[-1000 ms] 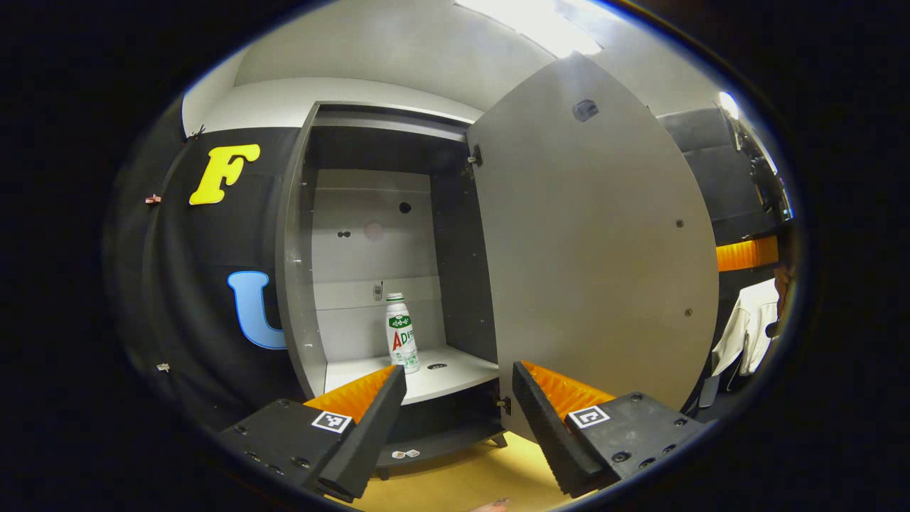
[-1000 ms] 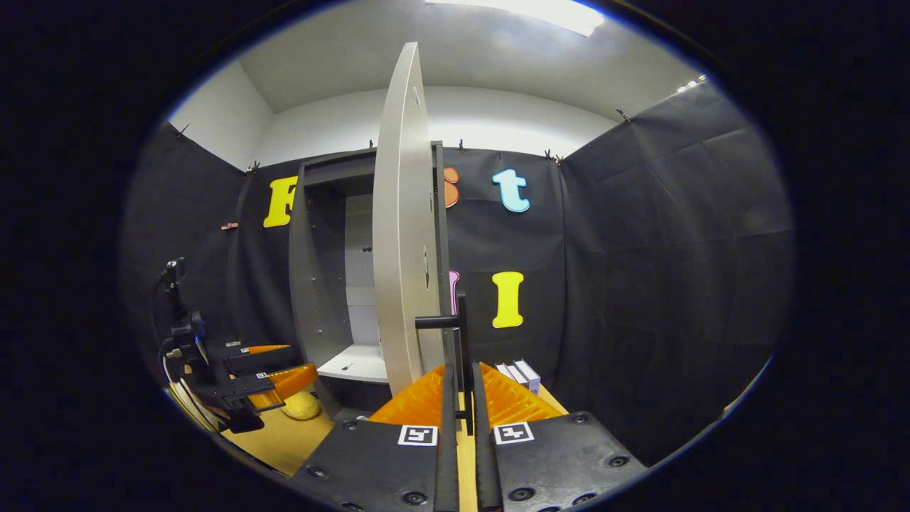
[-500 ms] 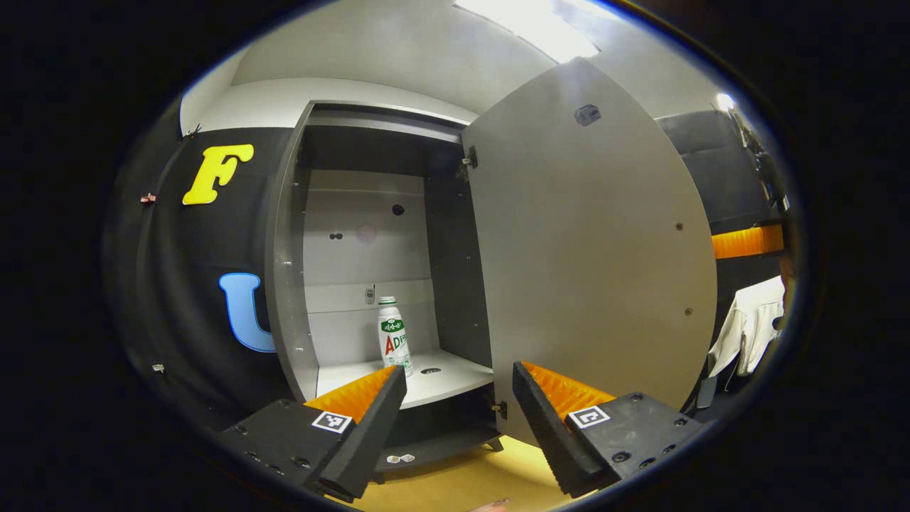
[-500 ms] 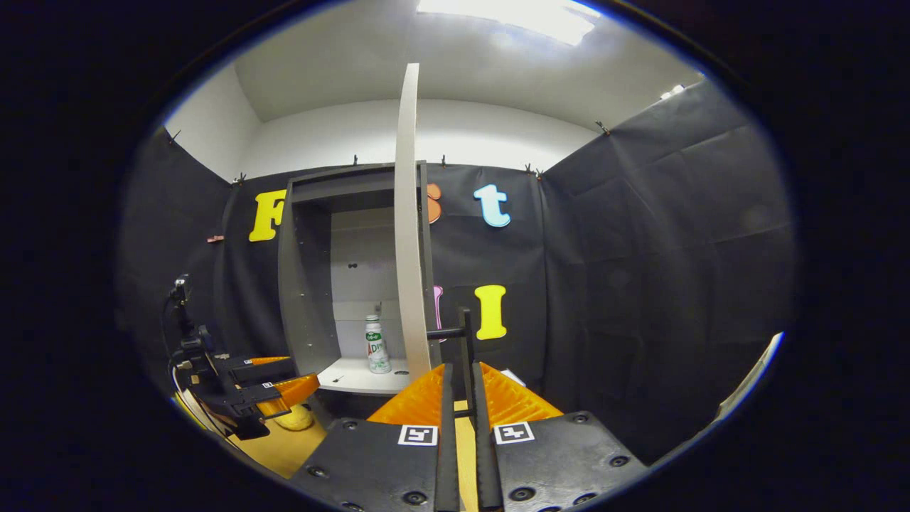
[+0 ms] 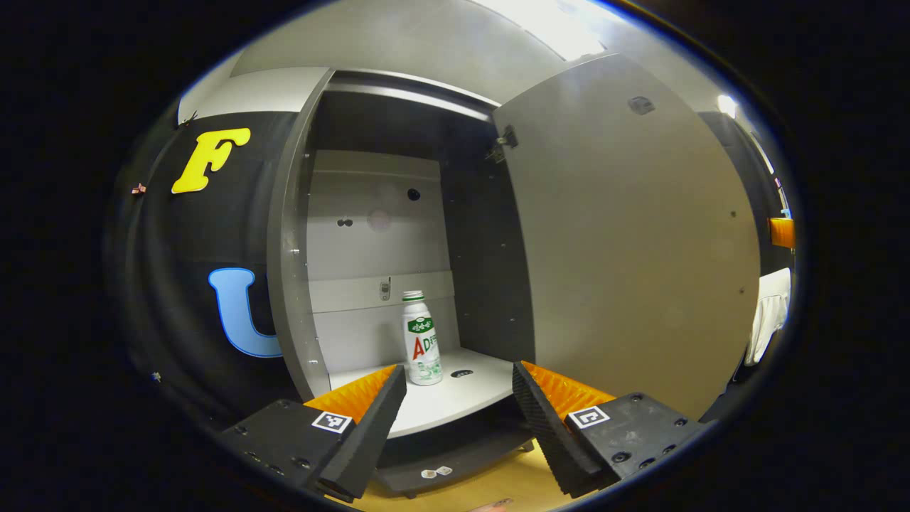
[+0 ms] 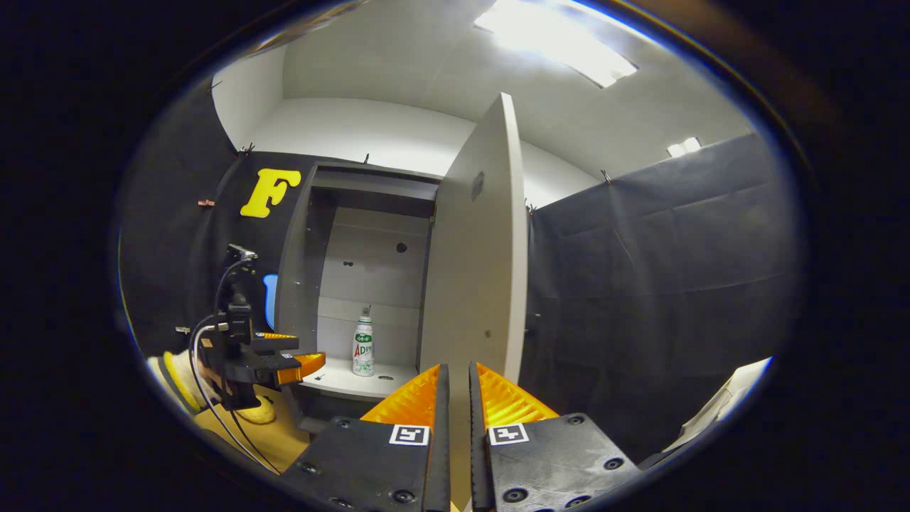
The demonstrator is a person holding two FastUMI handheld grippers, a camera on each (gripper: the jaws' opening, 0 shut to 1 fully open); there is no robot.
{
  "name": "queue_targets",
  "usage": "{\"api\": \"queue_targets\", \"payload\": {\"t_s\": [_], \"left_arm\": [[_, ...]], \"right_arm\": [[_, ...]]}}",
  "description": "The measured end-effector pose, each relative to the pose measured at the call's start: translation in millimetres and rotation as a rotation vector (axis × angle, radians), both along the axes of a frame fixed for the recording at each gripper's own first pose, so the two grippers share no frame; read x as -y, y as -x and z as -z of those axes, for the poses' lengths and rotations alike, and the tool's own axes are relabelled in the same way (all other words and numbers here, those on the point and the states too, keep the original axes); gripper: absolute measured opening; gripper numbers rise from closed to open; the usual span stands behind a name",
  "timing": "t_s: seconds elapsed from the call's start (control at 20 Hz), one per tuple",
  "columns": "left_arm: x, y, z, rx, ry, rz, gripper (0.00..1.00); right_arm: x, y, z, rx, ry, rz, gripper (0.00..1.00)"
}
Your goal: Open the cabinet door with the right hand, grasp the bottle in the cabinet with the left hand and place it on the coaster, then close the cabinet door with the right hand.
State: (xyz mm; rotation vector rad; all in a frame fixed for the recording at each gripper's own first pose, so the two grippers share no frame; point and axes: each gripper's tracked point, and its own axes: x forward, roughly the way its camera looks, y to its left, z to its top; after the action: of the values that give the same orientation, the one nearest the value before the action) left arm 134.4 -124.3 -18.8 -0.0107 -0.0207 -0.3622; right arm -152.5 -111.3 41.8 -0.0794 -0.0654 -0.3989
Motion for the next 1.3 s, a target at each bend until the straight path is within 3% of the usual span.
{"api": "queue_targets", "payload": {"t_s": [0.1,0.15,0.2,0.25,0.45,0.5,0.65,0.7,0.8,0.9,1.0,1.05,1.1,1.2,1.3], "left_arm": [[-2.5,-28.8,1.5,-0.012,0.011,-0.009,0.99],[-1.8,-44.5,2.5,-0.014,0.019,-0.013,0.94],[0.9,-61.1,2.7,-0.017,0.025,-0.013,0.99],[4.7,-79.5,4.7,-0.019,0.024,-0.015,0.95],[18.8,-138.5,15.1,-0.022,-0.016,-0.042,0.95],[23.2,-149.9,17.7,-0.027,-0.015,-0.043,0.95],[27.4,-186.1,23.0,-0.037,0.000,-0.068,0.95],[25.9,-196.6,28.0,-0.051,0.005,-0.084,0.99],[24.8,-217.0,36.3,-0.077,0.008,-0.104,0.94],[25.3,-231.8,47.0,-0.097,-0.005,-0.113,0.94],[29.7,-242.6,53.5,-0.110,-0.010,-0.117,0.94],[33.0,-246.2,57.0,-0.125,-0.001,-0.118,0.99],[35.7,-250.6,59.6,-0.136,0.012,-0.117,0.94],[36.3,-260.0,60.9,-0.135,0.015,-0.129,0.98],[35.1,-262.4,58.6,-0.121,-0.009,-0.146,0.89]], "right_arm": [[-23.9,-22.9,10.3,-0.013,-0.057,-0.029,0.16],[-26.8,-32.9,17.8,-0.031,-0.065,-0.034,0.14],[-21.3,-40.0,24.3,-0.056,-0.045,-0.013,0.13],[-14.7,-45.7,29.6,-0.081,-0.019,0.005,0.13],[-8.2,-79.6,46.8,-0.128,-0.012,-0.029,0.14],[-2.8,-89.9,52.4,-0.146,0.009,-0.032,0.28],[-3.8,-115.9,60.0,-0.169,0.042,-0.093,0.26],[-7.1,-126.0,63.0,-0.171,0.056,-0.121,0.29],[-14.6,-148.0,72.5,-0.188,0.077,-0.191,0.42],[-21.1,-165.6,78.9,-0.203,0.070,-0.243,0.42],[-30.6,-175.0,83.3,-0.208,0.047,-0.295,0.52],[-31.4,-179.1,84.9,-0.214,0.049,-0.310,0.52],[-33.7,-180.3,86.6,-0.217,0.052,-0.326,0.57],[-42.6,-182.8,86.8,-0.214,0.044,-0.366,0.61],[-50.8,-183.6,90.4,-0.208,0.023,-0.407,0.78]]}}
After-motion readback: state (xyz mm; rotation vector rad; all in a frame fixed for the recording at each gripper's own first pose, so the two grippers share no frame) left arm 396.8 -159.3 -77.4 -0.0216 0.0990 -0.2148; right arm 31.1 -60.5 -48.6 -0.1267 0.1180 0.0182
